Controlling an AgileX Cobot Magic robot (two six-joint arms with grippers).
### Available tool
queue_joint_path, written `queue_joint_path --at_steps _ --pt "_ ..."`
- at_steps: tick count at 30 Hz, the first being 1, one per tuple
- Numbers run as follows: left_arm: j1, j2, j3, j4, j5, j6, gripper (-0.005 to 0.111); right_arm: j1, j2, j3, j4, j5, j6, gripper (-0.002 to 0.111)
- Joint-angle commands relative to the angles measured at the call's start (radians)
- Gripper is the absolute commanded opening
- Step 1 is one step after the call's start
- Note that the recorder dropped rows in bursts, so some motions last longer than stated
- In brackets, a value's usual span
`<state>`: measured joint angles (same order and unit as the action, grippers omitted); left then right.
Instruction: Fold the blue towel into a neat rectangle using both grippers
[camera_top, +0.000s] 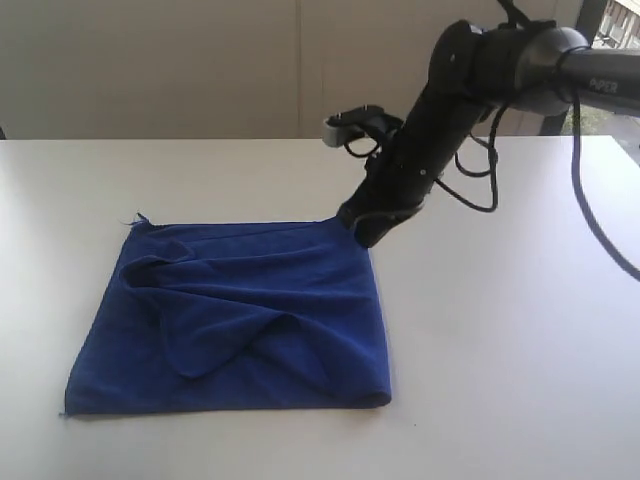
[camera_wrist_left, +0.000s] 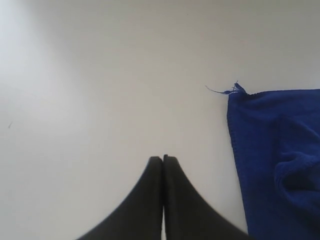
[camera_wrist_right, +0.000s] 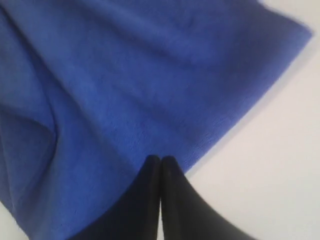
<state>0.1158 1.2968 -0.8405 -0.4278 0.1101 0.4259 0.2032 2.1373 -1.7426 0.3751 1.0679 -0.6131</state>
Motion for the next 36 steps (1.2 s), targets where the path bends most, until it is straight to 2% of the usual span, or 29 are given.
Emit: queue_joint_path --at_steps 1,5,10,20,29,36 --pt "0.002 0.003 0.003 -0.010 0.029 -0.004 0.000 -0.004 -0.012 0.103 0.026 -0.042 -0.109 0.000" --pt "0.002 0.019 0.003 -0.010 0.049 -0.004 0.000 -0.004 -0.012 0.159 0.016 -0.131 -0.109 0.000" --pt "0.002 0.043 0.003 -0.015 0.049 -0.004 0.000 -0.004 -0.003 0.195 -0.016 -0.159 -0.109 0.000" --pt "0.002 0.057 0.003 -0.036 0.050 -0.004 0.000 0.049 0.046 0.225 0.010 -0.086 -0.152 0.000" --pt "0.002 0.057 0.003 -0.036 0.045 -0.004 0.000 0.117 0.050 0.288 -0.052 -0.025 -0.116 0.000" --pt "0.002 0.057 0.003 -0.036 0.038 -0.004 0.000 0.223 0.034 0.303 -0.055 0.070 -0.060 0.000"
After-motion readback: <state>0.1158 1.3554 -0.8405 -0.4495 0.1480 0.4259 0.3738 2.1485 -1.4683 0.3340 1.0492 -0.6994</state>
